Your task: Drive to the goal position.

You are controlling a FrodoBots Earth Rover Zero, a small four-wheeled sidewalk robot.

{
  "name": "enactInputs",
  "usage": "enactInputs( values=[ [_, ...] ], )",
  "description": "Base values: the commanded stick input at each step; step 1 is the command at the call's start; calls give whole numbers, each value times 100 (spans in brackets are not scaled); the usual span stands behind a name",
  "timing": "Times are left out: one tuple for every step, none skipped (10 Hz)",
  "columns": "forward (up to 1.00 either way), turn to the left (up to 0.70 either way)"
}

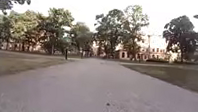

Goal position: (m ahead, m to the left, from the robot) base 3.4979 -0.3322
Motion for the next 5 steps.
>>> enactInputs(
  values=[
    [0,0],
    [0,0],
    [0,0],
    [0,0],
    [0,0]
  ],
)
